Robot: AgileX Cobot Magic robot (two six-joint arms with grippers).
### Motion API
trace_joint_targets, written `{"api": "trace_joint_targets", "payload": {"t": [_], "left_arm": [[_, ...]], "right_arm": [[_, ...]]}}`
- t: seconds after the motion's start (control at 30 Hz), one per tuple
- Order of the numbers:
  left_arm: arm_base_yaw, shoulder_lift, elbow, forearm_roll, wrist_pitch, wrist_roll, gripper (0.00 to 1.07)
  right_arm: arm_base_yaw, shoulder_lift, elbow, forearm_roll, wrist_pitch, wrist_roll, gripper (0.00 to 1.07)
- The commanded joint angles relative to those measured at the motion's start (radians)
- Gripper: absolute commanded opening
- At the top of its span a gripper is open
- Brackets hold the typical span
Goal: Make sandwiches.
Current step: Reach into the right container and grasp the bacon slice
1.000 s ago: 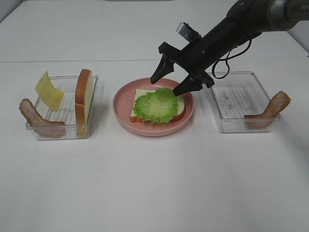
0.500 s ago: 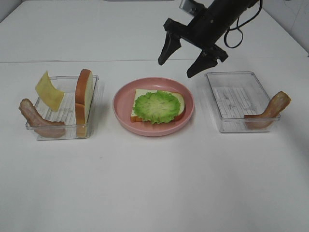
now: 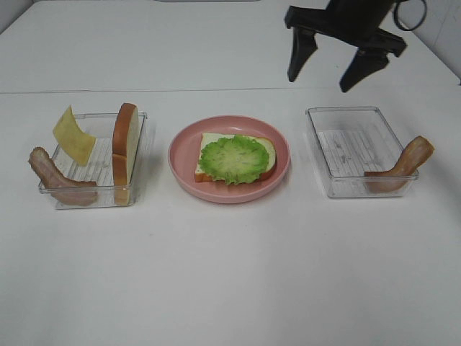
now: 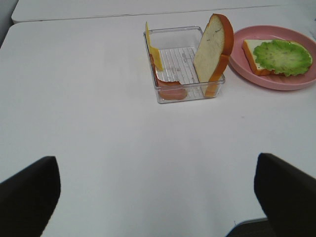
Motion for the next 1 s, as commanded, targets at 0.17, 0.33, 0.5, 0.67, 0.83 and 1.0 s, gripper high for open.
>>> {"api": "trace_joint_targets", "payload": {"t": [0.17, 0.33, 0.5, 0.67, 0.83, 1.0], "left_arm": [[-0.003, -0.014, 0.004, 0.003, -0.004, -0.004, 1.02], [-0.003, -0.014, 0.004, 0.003, -0.004, -0.004, 1.02], [-0.003, -0.014, 0.004, 0.004, -0.004, -0.004, 1.02], [-0.003, -0.014, 0.004, 0.004, -0.004, -0.004, 1.02], [-0.003, -0.014, 0.004, 0.004, -0.004, -0.004, 1.02], [-0.003, -0.014, 0.004, 0.004, -0.004, -0.004, 1.02]], "right_arm": [[-0.193, -0.115, 0.235, -0.068, 0.114, -0.013, 0.8], [-0.238, -0.104, 0.243, -0.072, 0.099, -0.041, 0.8], [-0.238, -0.072, 0.243, -0.098, 0.067, -0.046, 0.8], [-0.263, -0.026, 0.243, -0.127, 0.059, -0.045, 0.8], [-0.278, 0.003, 0.243, -0.146, 0.043, -0.045, 0.8], [-0.282, 0.03, 0.243, -0.141, 0.012, -0.057, 0.79]]}}
